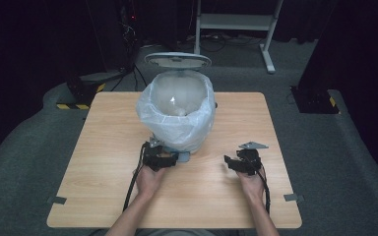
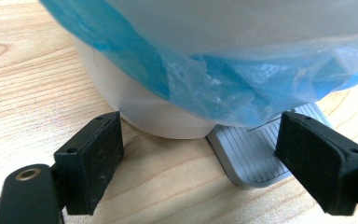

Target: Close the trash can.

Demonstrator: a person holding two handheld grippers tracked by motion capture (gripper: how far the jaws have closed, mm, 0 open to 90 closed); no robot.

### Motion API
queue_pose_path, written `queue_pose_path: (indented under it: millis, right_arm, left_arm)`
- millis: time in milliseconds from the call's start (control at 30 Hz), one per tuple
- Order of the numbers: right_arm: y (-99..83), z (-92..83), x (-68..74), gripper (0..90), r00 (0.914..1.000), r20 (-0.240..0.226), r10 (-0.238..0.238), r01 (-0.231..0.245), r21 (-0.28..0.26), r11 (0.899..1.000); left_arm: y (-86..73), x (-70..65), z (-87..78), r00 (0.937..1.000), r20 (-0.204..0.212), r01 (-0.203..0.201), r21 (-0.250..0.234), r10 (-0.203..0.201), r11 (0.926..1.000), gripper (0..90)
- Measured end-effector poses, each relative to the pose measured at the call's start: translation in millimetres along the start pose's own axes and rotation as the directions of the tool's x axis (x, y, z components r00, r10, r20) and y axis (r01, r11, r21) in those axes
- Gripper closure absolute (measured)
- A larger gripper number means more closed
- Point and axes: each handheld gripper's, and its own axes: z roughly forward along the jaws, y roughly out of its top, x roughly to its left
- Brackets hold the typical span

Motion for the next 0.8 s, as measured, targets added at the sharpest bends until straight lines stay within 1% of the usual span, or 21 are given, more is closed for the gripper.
queue_pose_path:
  millis: [233,333,400,467,500,533,600,667,733,767,800]
  right_arm:
    - [-5.7,5.8,1.3,36.7,0.9991,0.038,-0.018,0.017,0.028,0.999]
    - [-8.1,6.2,5.3,35.5,0.9966,0.068,-0.047,0.046,0.025,0.999]
    - [-11.0,6.9,9.0,34.3,0.9929,0.090,-0.078,0.077,0.015,0.997]
    - [-11.4,6.6,9.8,33.0,0.9925,0.093,-0.079,0.078,0.015,0.997]
    - [-11.4,6.7,9.6,32.4,0.9926,0.094,-0.077,0.076,0.016,0.997]
    - [-11.4,6.7,9.4,32.1,0.9927,0.093,-0.077,0.075,0.017,0.997]
    - [-11.4,6.8,9.5,31.3,0.9927,0.091,-0.079,0.078,0.018,0.997]
    - [-11.4,6.8,9.5,30.5,0.9928,0.090,-0.078,0.076,0.020,0.997]
    - [-11.4,6.8,9.6,30.5,0.9929,0.091,-0.078,0.076,0.020,0.997]
    - [-11.4,6.8,9.5,30.4,0.9928,0.091,-0.078,0.076,0.020,0.997]
    - [-11.4,6.8,9.6,30.4,0.9929,0.091,-0.077,0.076,0.020,0.997]
  left_arm:
    - [-0.2,-0.2,-0.1,1.0000,0.000,0.003,-0.001,-0.003,1.0000,15.5]
    - [-0.2,-0.2,-0.2,1.0000,0.001,0.002,0.000,-0.002,1.0000,15.6]
    - [-0.2,0.1,-0.5,1.0000,-0.002,-0.001,-0.002,0.001,1.0000,15.6]
    - [-0.4,-0.2,-0.3,0.9999,0.005,0.010,-0.005,-0.010,0.9999,15.7]
    - [-0.5,-0.2,-0.4,0.9999,-0.002,0.016,-0.015,-0.016,0.9998,15.6]
    - [-0.6,0.6,-1.4,0.9999,-0.001,0.011,-0.007,-0.011,0.9999,15.6]
    - [-1.3,-0.2,-1.6,0.9997,0.005,0.024,-0.022,-0.024,0.9995,15.2]
    - [-1.7,-0.3,-2.2,0.9997,0.009,0.024,-0.028,-0.024,0.9993,14.7]
    - [-3.1,0.4,-5.0,0.9993,0.011,0.036,-0.050,-0.035,0.9981,13.6]
    - [-3.8,2.3,-8.1,0.9992,0.011,0.040,-0.072,-0.039,0.9966,13.5]
    - [-4.7,4.1,-10.9,0.9990,0.018,0.043,-0.084,-0.042,0.9955,13.5]
